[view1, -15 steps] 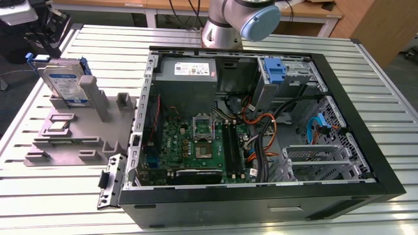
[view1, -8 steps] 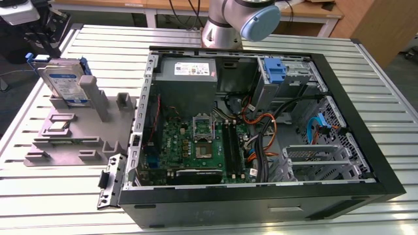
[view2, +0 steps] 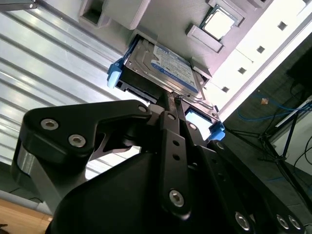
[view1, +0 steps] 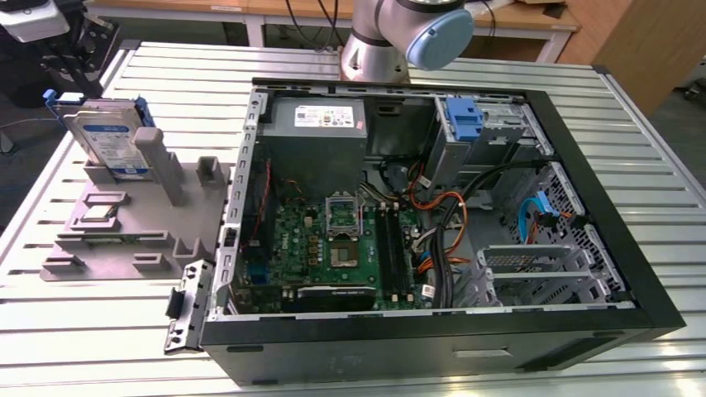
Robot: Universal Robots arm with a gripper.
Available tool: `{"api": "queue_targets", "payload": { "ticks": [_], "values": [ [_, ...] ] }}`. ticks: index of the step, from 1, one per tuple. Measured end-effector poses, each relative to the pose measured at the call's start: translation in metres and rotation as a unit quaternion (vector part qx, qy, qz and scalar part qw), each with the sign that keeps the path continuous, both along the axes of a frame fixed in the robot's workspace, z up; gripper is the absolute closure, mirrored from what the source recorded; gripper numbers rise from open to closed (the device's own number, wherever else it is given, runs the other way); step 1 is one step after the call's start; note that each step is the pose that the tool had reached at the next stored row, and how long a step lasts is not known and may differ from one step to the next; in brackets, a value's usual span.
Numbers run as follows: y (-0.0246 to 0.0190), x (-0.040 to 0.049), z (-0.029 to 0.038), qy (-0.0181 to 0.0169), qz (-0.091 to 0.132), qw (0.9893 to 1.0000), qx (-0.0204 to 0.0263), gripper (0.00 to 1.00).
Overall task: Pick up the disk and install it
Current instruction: 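Pick up the disk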
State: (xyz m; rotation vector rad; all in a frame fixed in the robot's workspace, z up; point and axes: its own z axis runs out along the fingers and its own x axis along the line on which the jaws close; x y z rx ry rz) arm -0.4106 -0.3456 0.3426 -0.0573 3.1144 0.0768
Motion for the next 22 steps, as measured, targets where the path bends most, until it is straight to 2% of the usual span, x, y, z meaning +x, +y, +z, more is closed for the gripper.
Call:
{"api": "queue_targets", "payload": {
  "ticks": [4, 7, 10, 13, 15, 18, 22],
  "values": [
    [0.0, 0.0, 0.0, 0.0, 0.022, 0.9998, 0.0, 0.9],
    [0.0, 0.0, 0.0, 0.0, 0.04, 0.9992, 0.0, 0.9],
    [0.0, 0.0, 0.0, 0.0, 0.06, 0.9982, 0.0, 0.9],
    [0.0, 0.0, -0.0001, 0.0, 0.081, 0.9967, 0.0, 0.9],
    [0.0, 0.0, -0.0002, 0.0, 0.098, 0.9952, 0.0, 0.9],
    [0.0, 0.0, -0.0002, 0.0, 0.125, 0.9922, 0.0, 0.9],
    [0.0, 0.0, -0.0005, 0.0, 0.161, 0.987, 0.0, 0.9]
  ]
}}
